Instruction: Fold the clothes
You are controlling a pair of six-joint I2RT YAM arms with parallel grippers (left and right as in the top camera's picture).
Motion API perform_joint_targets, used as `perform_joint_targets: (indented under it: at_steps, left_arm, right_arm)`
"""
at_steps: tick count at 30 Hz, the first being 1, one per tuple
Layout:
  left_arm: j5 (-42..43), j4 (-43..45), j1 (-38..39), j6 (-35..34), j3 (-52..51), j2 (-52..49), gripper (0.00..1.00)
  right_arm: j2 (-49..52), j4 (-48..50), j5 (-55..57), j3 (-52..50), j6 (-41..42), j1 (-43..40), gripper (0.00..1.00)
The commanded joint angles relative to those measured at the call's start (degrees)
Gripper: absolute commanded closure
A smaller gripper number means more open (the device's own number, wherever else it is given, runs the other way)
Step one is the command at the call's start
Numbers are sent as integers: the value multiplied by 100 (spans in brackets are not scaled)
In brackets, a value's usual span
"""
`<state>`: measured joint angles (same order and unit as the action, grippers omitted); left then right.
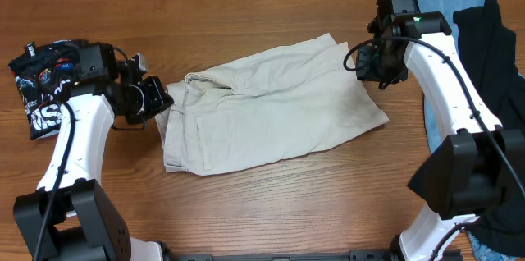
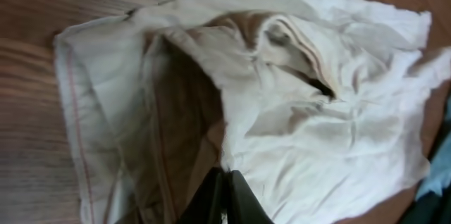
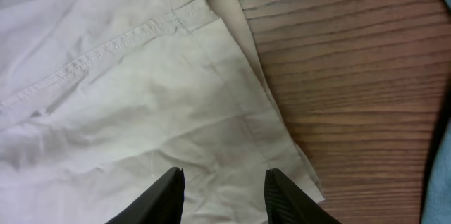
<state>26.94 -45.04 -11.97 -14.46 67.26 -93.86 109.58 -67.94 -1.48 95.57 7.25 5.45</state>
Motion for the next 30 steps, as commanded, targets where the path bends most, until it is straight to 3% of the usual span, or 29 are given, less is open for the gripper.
perform_joint_targets:
  at_steps: [1, 7, 11, 14, 22, 30]
  left_arm:
    - [-656, -4, 46, -409, 122, 236, 91]
    - [-1069, -146, 55, -745, 496, 527, 87]
    - [-168, 70, 243, -323, 640, 588, 96]
    - [437, 339, 525, 192, 638, 442, 96]
    - [866, 1054, 824, 361, 638, -857, 96]
    - [282, 1303, 437, 404, 638, -2116, 96]
  right_arm:
    - [76, 11, 35, -15, -11, 4, 59]
    - [81, 44, 35, -125, -13, 4, 59]
    - [81, 59, 35, -127, -13, 4, 59]
    - [81, 57, 35, -127, -11, 4, 59]
    - [81, 50, 39, -127, -15, 4, 59]
    - [81, -11, 87, -127, -17, 4, 59]
